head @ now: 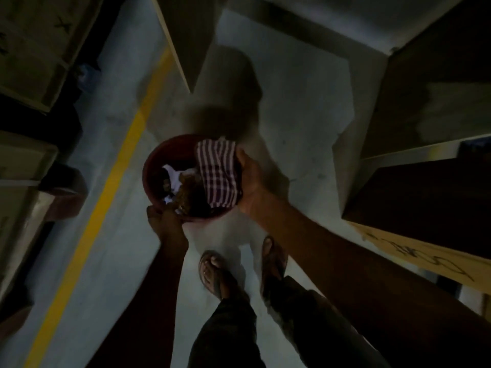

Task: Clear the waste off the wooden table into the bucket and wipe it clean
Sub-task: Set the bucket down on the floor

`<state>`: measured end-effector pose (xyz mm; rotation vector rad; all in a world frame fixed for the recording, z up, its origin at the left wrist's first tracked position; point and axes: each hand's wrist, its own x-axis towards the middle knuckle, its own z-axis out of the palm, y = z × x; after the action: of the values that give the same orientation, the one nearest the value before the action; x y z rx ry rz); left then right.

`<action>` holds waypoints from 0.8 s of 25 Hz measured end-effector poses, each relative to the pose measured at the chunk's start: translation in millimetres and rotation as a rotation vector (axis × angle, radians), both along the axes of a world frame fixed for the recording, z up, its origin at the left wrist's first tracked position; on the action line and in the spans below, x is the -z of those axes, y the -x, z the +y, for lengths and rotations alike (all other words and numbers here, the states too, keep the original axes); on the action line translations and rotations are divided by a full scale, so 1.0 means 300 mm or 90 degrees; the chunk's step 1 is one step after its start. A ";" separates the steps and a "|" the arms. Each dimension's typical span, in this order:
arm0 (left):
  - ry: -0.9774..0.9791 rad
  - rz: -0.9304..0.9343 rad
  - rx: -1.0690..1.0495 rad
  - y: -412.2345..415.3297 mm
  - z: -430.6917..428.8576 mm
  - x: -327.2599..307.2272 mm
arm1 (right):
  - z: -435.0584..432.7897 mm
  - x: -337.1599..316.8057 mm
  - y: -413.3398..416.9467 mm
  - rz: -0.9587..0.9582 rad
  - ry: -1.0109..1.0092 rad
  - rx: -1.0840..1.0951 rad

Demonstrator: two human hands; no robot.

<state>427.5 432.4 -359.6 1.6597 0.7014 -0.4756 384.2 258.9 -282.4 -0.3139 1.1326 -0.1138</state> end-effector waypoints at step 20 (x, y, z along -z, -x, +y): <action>0.149 -0.051 0.298 -0.456 -0.545 0.469 | -0.562 0.594 -0.234 0.024 0.351 -0.074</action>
<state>564.4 268.8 -500.1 1.6051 0.1809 -0.7855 454.2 90.3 -460.7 -0.8726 1.1039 -0.3202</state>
